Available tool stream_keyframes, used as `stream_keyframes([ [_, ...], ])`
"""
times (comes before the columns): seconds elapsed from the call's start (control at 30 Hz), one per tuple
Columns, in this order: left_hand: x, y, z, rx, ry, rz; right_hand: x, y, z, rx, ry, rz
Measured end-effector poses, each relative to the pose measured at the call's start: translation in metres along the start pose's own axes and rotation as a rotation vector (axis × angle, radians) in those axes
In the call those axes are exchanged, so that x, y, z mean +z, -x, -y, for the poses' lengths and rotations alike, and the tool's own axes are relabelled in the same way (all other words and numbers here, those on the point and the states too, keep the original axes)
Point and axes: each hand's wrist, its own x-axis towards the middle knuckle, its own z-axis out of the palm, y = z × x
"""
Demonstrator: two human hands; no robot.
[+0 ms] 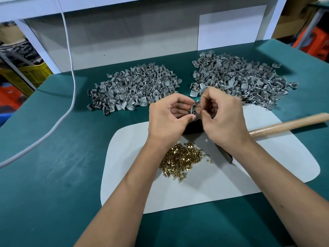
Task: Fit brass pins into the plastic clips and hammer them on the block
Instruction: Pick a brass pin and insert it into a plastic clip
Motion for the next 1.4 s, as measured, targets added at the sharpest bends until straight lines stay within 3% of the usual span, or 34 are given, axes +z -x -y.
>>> stream_keyframes([
  [0.27,-0.006,-0.005,0.005,-0.036,0.127,0.015,-0.006,-0.003,-0.004,0.022,-0.100,0.002],
  [0.7,-0.012,-0.007,0.010,-0.061,0.236,0.083,-0.012,-0.005,-0.004,-0.186,0.106,0.009],
  [1.4,-0.016,-0.009,0.010,-0.089,0.318,0.137,-0.008,-0.001,0.002,-0.026,0.053,0.037],
])
